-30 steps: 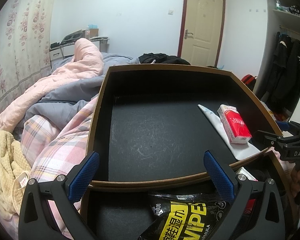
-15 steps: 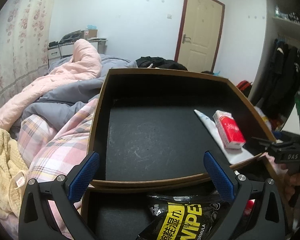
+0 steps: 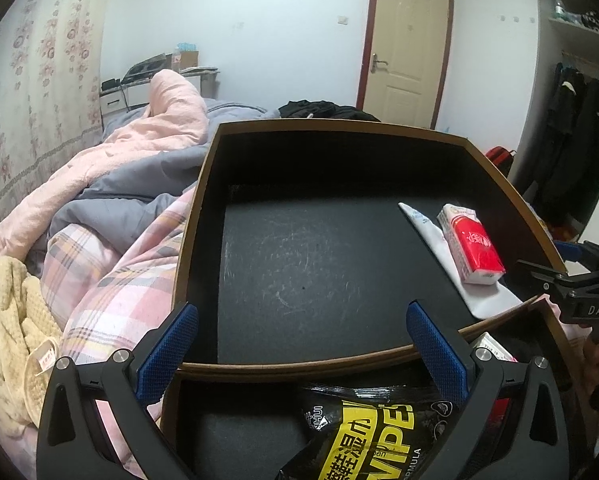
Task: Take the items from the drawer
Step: 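Move the right gripper over the red tissue pack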
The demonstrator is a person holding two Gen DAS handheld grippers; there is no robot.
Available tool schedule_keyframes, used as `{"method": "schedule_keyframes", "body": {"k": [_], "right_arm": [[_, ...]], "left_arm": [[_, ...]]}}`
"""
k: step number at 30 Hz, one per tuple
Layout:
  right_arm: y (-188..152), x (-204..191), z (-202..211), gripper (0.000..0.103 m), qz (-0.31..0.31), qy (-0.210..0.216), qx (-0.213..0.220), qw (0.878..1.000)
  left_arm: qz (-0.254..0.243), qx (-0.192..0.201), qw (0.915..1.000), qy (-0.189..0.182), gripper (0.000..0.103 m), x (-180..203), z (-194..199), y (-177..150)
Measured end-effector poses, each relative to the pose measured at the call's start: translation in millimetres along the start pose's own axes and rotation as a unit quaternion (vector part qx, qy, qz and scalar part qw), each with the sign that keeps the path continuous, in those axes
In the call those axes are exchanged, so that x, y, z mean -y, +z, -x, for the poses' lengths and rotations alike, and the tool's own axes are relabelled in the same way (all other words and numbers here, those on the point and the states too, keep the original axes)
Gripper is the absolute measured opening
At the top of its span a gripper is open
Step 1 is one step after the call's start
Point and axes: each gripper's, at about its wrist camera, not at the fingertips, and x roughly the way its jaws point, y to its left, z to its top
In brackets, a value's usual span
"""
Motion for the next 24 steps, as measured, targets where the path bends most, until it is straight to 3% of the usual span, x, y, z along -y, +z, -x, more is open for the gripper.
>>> {"method": "schedule_keyframes", "body": {"k": [4, 10, 12, 16, 20, 23, 24], "right_arm": [[2.7, -3.8, 6.0, 0.102, 0.011, -0.028, 0.014, 0.999], [7.5, 12.7, 35.9, 0.102, 0.009, -0.102, 0.072, 0.992], [12.8, 25.9, 50.3, 0.102, -0.019, -0.1, 0.093, 0.99], [31.9, 34.5, 70.1, 0.102, -0.044, -0.043, 0.111, 0.992], [55.8, 12.5, 47.5, 0.098, -0.006, 0.06, 0.023, 0.998], [67.7, -4.2, 15.9, 0.071, 0.017, 0.073, -0.046, 0.996], [69.6, -9.2, 6.1, 0.067, 0.026, 0.072, -0.064, 0.995]], "left_arm": [[0.005, -0.006, 1.0, -0.003, 0.103, -1.5, 0.3, -2.0], [0.007, -0.006, 0.9999, -0.004, 0.103, -2.4, 0.2, -2.0], [0.007, -0.006, 0.9999, -0.004, 0.103, -2.2, 0.3, -2.1], [0.007, -0.006, 1.0, -0.004, 0.103, -2.3, 0.3, -2.2], [0.007, -0.006, 1.0, -0.004, 0.103, -2.2, 0.4, -2.4], [0.007, -0.006, 1.0, -0.004, 0.103, -2.3, 0.5, -2.4], [0.007, -0.006, 1.0, -0.004, 0.103, -2.3, 0.4, -2.4]]}}
